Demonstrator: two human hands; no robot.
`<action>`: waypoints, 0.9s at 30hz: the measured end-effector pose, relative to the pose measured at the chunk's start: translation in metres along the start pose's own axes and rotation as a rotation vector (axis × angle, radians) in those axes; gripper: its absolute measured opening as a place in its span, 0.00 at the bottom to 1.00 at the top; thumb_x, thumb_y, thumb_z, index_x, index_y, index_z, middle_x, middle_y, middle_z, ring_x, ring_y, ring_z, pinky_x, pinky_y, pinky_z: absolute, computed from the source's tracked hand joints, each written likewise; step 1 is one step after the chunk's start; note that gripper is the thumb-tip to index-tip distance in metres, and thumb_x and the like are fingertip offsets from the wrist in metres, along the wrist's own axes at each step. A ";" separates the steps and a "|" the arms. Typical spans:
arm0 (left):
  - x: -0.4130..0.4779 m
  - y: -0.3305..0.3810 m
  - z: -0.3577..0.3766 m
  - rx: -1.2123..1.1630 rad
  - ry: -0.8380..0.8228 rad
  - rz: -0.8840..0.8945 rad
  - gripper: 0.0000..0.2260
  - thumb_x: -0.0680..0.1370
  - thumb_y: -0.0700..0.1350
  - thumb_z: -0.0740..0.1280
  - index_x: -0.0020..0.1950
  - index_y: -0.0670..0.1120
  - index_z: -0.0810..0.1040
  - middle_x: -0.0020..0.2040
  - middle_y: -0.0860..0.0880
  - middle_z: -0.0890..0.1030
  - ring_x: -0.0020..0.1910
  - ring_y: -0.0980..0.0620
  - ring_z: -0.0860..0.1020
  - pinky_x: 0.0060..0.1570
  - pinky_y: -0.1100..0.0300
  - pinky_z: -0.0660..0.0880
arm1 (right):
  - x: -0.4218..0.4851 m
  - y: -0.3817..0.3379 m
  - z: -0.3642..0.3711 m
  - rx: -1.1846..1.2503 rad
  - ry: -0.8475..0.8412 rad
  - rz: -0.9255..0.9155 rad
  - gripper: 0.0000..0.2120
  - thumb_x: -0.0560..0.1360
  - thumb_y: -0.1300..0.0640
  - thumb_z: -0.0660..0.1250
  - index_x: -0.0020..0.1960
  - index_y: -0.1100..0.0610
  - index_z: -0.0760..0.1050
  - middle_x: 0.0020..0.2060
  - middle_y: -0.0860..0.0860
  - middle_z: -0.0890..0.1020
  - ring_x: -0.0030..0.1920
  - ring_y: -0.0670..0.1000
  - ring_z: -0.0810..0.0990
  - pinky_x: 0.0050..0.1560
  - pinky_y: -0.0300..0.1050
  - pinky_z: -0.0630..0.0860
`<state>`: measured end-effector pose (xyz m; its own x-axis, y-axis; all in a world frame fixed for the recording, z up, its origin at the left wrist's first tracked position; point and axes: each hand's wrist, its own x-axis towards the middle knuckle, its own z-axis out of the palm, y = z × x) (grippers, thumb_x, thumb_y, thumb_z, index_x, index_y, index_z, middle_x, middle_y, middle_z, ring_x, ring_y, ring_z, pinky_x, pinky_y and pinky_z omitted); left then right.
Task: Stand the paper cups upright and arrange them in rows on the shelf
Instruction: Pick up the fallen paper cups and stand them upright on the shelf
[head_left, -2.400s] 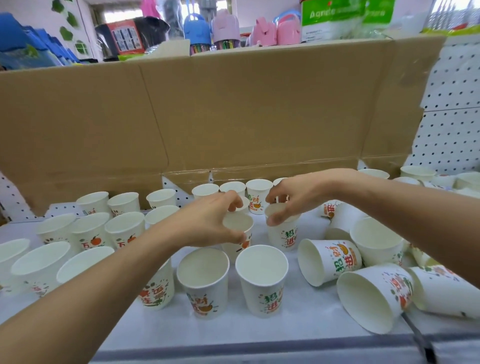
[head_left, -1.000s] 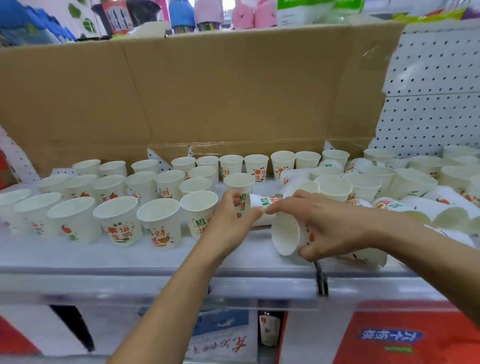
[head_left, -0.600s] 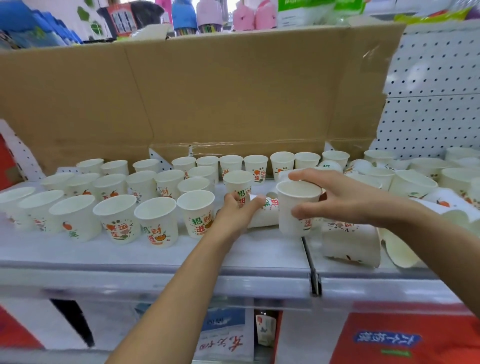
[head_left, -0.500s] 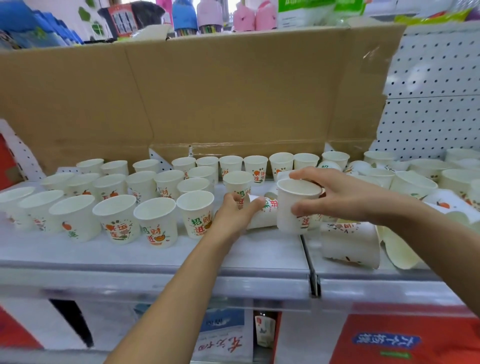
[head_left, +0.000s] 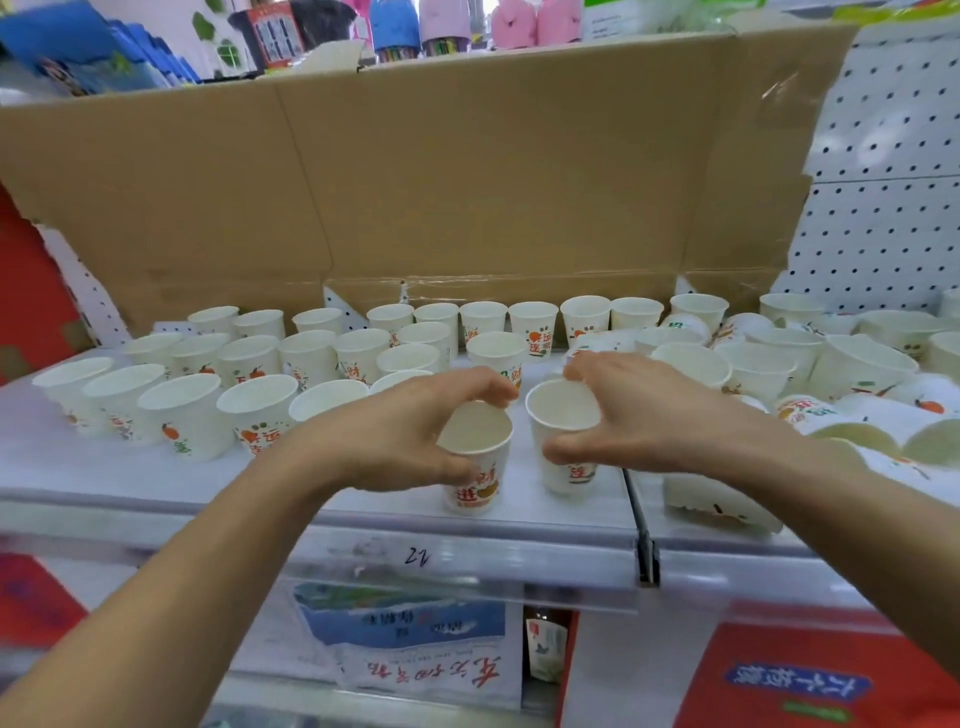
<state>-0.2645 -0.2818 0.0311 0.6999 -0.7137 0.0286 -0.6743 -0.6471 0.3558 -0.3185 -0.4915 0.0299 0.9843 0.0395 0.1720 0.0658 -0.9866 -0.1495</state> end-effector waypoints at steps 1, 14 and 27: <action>0.002 -0.001 -0.001 0.004 -0.023 0.006 0.29 0.74 0.43 0.71 0.70 0.61 0.64 0.68 0.64 0.69 0.65 0.62 0.67 0.65 0.63 0.66 | 0.000 -0.004 0.004 -0.047 -0.017 0.006 0.30 0.67 0.35 0.69 0.60 0.54 0.71 0.55 0.50 0.77 0.52 0.52 0.75 0.51 0.49 0.74; -0.003 -0.001 -0.001 -0.024 0.061 0.008 0.28 0.73 0.53 0.71 0.69 0.64 0.64 0.68 0.67 0.67 0.66 0.65 0.65 0.64 0.64 0.64 | 0.011 0.014 -0.034 0.049 -0.067 -0.016 0.36 0.67 0.28 0.63 0.59 0.57 0.77 0.51 0.54 0.82 0.49 0.55 0.81 0.50 0.56 0.79; 0.097 0.008 -0.046 0.042 0.148 0.078 0.17 0.77 0.51 0.68 0.66 0.55 0.74 0.59 0.60 0.76 0.59 0.62 0.73 0.53 0.65 0.70 | 0.085 0.094 -0.062 -0.014 -0.140 -0.006 0.20 0.77 0.49 0.66 0.68 0.50 0.72 0.59 0.47 0.79 0.56 0.49 0.77 0.59 0.47 0.75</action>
<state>-0.1909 -0.3443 0.0801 0.6698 -0.7170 0.1929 -0.7352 -0.6041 0.3075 -0.2389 -0.5905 0.0906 0.9972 0.0659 0.0349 0.0700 -0.9884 -0.1351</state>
